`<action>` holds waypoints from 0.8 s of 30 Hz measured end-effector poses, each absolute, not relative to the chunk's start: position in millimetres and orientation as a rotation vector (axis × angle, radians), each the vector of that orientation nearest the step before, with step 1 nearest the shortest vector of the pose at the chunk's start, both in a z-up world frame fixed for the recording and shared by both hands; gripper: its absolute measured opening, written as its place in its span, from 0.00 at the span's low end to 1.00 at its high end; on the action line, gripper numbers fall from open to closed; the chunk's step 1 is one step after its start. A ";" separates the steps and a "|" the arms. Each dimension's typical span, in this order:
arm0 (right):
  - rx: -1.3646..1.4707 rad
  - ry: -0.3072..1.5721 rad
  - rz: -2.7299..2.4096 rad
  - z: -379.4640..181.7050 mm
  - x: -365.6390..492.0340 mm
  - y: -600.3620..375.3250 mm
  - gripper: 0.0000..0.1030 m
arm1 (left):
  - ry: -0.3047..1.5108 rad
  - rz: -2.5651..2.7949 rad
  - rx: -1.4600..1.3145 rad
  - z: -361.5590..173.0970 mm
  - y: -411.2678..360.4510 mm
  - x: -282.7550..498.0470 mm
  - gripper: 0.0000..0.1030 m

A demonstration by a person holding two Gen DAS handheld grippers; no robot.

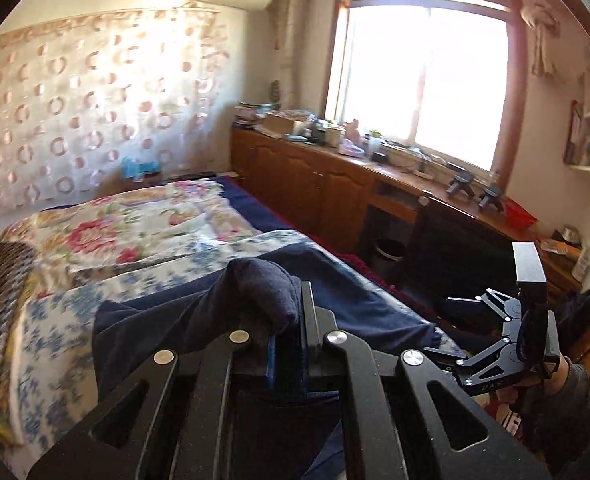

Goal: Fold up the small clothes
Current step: 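Lift the held edge with the left gripper, fold it over, and open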

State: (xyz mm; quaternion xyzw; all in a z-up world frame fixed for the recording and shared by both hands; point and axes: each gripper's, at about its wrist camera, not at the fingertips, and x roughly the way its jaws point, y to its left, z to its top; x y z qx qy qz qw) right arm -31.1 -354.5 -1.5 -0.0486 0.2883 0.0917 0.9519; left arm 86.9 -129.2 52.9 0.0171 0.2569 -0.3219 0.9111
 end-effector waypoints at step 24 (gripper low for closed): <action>0.000 0.571 0.174 -2.0 -32.0 -399.2 0.95 | 0.613 -0.713 0.128 35.2 -169.5 90.2 0.43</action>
